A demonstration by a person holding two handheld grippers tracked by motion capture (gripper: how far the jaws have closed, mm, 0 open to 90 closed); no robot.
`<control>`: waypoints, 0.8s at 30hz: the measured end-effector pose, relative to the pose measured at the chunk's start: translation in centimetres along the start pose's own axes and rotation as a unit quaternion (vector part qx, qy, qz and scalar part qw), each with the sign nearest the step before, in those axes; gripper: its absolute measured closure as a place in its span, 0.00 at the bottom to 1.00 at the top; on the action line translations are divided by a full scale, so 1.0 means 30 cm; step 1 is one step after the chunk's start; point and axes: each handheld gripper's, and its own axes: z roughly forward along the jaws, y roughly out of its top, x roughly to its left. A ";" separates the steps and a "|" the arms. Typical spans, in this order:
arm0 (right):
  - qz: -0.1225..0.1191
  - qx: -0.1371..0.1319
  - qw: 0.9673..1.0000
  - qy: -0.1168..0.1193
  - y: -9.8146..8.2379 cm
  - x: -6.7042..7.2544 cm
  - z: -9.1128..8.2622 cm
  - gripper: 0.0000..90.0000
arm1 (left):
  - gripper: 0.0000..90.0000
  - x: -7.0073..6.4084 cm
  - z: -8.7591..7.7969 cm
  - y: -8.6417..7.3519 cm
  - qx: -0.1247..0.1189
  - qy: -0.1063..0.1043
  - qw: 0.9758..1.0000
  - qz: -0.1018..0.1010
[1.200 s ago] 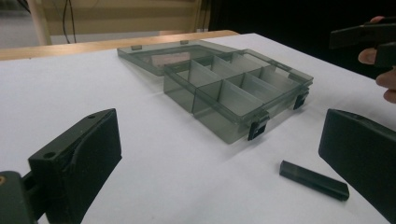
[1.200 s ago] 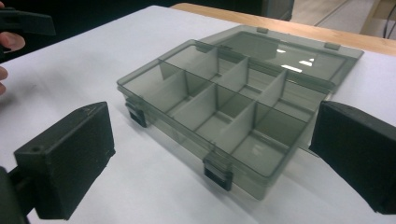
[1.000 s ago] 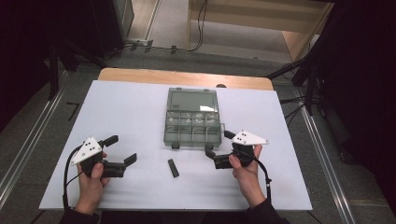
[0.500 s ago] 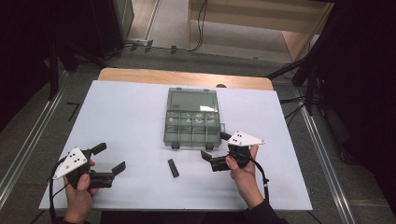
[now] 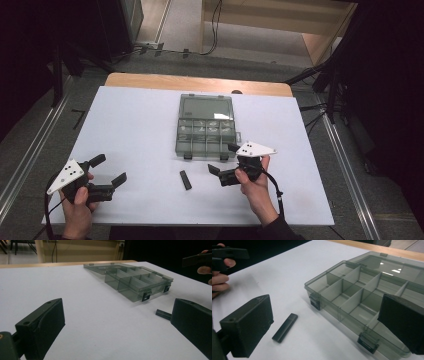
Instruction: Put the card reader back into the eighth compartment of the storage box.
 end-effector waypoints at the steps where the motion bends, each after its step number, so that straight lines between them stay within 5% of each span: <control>1: -0.002 0.001 1.000 0.002 0.000 0.005 0.004 0.00 | 0.00 0.001 0.001 -0.001 0.001 0.000 1.000 0.002; 12: -0.022 0.030 0.999 0.033 -0.002 0.068 0.050 0.06 | 0.00 0.003 0.002 -0.010 -0.001 -0.001 1.000 0.003; 21: -0.044 0.058 0.995 0.066 -0.018 0.115 0.097 0.54 | 0.00 0.004 0.007 -0.015 0.000 -0.004 1.000 0.003; 24: -0.046 0.067 0.992 0.098 -0.031 0.120 0.117 0.72 | 0.00 0.006 0.006 -0.016 -0.001 -0.005 1.000 0.000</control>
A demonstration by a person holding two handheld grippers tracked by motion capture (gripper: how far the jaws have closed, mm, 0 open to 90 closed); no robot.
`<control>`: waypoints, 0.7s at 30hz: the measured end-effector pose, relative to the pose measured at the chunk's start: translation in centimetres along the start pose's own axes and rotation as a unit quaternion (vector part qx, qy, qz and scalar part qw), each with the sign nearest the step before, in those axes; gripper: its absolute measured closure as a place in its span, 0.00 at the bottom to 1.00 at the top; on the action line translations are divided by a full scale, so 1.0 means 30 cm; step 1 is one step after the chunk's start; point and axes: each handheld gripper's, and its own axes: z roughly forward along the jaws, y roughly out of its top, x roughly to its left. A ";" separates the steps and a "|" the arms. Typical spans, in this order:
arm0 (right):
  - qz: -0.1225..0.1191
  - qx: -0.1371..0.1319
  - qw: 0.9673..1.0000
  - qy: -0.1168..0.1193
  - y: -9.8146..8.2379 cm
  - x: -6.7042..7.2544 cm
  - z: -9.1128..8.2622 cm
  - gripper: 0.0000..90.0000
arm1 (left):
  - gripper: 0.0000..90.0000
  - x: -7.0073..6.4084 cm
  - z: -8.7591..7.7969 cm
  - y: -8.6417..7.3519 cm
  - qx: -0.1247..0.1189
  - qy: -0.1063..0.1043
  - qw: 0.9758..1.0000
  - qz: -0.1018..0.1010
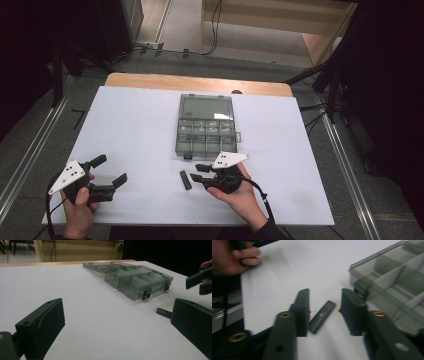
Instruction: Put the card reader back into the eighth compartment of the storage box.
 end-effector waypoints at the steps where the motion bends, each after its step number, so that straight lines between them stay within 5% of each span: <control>1: -0.002 0.003 1.000 0.006 -0.003 0.001 0.007 0.77 | 0.00 0.000 0.000 0.000 0.000 0.000 1.000 0.000; 7: -0.018 0.024 0.999 0.020 -0.019 0.032 0.052 0.98 | 0.00 0.000 0.002 -0.001 0.000 -0.001 1.000 0.001; 21: -0.025 0.074 0.997 0.017 -0.052 0.073 0.142 0.98 | 0.00 -0.003 0.004 -0.001 0.003 -0.002 1.000 0.005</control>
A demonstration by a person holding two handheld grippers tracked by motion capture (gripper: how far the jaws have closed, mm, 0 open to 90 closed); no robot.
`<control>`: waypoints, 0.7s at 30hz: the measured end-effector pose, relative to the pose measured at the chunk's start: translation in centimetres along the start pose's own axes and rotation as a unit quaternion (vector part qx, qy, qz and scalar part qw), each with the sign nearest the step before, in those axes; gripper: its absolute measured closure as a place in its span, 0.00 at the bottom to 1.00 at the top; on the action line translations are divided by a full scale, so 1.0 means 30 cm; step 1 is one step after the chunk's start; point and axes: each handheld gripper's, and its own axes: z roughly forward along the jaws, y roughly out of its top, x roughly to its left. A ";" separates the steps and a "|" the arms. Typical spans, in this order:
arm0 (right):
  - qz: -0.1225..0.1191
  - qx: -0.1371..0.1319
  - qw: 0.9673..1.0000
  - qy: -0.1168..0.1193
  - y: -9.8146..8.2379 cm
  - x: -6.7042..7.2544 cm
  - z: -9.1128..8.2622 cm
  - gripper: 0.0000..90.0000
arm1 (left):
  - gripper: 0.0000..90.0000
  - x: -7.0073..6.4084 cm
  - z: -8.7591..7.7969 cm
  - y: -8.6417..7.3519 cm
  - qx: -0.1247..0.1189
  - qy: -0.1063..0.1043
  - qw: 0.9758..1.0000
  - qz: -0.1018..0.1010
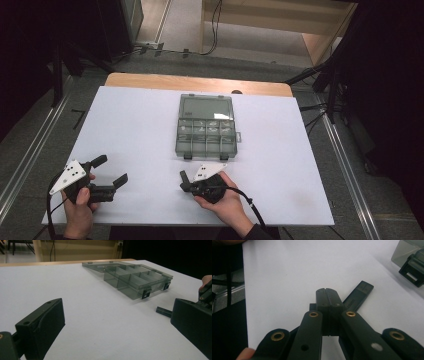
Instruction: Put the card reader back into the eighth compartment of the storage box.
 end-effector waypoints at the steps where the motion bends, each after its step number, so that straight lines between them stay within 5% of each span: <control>1: -0.001 0.004 1.000 -0.001 0.000 0.002 0.003 0.98 | 0.00 0.000 0.000 0.000 0.000 0.000 1.000 0.000; 21: 0.000 0.028 0.999 -0.028 -0.008 -0.013 -0.002 0.98 | 0.00 0.001 -0.001 0.000 0.000 0.001 1.000 0.000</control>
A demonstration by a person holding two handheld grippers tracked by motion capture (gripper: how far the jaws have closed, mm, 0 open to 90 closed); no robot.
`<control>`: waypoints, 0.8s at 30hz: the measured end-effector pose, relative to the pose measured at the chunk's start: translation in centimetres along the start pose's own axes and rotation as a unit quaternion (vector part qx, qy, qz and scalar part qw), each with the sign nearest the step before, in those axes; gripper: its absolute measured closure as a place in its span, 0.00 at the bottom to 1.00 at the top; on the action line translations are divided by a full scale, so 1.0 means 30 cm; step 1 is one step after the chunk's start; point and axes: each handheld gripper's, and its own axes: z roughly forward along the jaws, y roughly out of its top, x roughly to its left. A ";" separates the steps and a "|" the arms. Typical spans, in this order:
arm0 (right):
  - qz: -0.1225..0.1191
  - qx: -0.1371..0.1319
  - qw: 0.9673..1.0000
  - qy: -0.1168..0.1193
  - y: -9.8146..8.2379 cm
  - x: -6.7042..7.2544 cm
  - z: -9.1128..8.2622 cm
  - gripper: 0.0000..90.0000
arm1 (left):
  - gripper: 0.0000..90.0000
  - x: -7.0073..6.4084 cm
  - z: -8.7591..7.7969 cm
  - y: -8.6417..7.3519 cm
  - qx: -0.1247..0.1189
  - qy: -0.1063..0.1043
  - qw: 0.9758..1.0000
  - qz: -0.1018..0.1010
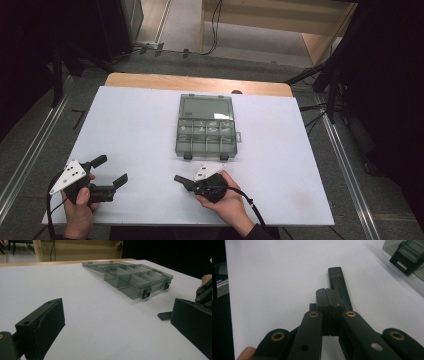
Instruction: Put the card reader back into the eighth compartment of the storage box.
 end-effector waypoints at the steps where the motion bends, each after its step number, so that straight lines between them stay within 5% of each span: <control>1: 0.002 0.001 1.000 0.001 0.000 -0.002 -0.001 0.98 | 0.00 0.000 0.000 0.000 0.000 0.000 1.000 0.000; 7: -0.009 0.001 1.000 0.016 0.002 -0.010 -0.009 0.98 | 0.00 0.001 0.000 0.000 -0.001 0.000 1.000 -0.001; 10: -0.012 -0.011 1.000 0.019 0.009 -0.019 -0.021 0.90 | 0.00 0.000 0.001 -0.001 -0.001 0.000 1.000 -0.003; 18: -0.008 -0.005 1.000 0.007 0.051 -0.051 -0.030 0.73 | 0.00 -0.006 0.005 -0.003 0.000 0.003 1.000 0.002; 24: -0.004 0.010 1.000 -0.006 0.067 -0.064 -0.003 0.72 | 0.00 -0.012 0.010 -0.005 0.003 0.000 1.000 0.009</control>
